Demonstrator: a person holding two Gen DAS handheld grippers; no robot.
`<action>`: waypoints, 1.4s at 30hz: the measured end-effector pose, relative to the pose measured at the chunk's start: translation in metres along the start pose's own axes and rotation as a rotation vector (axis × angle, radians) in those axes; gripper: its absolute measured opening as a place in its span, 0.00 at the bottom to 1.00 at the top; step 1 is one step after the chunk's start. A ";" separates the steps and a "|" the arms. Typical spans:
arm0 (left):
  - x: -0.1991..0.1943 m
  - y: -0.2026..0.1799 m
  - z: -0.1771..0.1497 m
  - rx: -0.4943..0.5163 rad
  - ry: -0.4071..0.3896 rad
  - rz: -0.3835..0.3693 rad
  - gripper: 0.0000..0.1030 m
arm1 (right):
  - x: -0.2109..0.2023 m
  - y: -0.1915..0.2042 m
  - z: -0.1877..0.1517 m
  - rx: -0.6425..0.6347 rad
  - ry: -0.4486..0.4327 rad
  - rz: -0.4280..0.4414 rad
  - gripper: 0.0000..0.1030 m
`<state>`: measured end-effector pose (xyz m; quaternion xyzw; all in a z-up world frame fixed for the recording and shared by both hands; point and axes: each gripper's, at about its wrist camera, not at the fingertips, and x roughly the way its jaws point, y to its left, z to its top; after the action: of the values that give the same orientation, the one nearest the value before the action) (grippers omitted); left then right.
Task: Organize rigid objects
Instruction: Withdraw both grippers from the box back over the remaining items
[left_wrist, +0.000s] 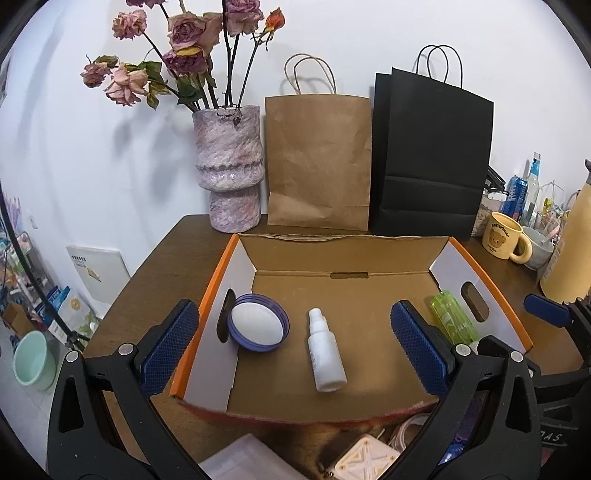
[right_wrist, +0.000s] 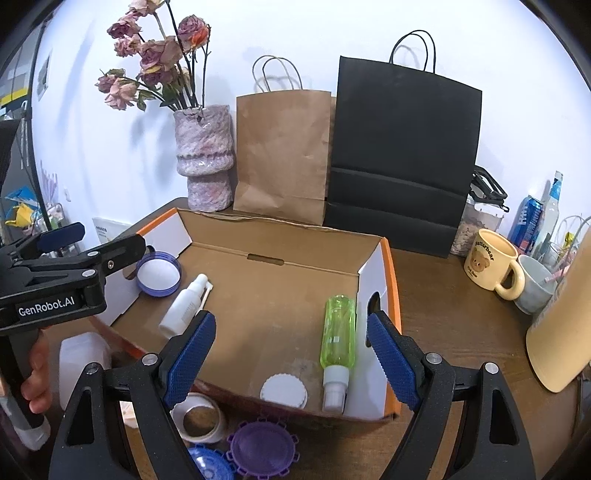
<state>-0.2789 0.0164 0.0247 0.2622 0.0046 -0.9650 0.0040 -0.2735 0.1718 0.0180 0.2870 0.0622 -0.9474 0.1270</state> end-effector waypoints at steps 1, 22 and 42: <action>-0.002 0.000 -0.001 0.000 -0.002 0.001 1.00 | -0.003 0.000 -0.002 0.005 -0.001 0.000 0.86; -0.061 0.005 -0.044 0.004 -0.028 0.001 1.00 | -0.058 0.007 -0.048 -0.006 0.028 0.005 0.86; -0.086 0.021 -0.098 0.062 0.012 -0.025 1.00 | -0.073 0.006 -0.103 -0.061 0.155 -0.003 0.86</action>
<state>-0.1554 -0.0027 -0.0166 0.2679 -0.0221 -0.9630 -0.0161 -0.1585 0.2006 -0.0269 0.3552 0.1012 -0.9202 0.1293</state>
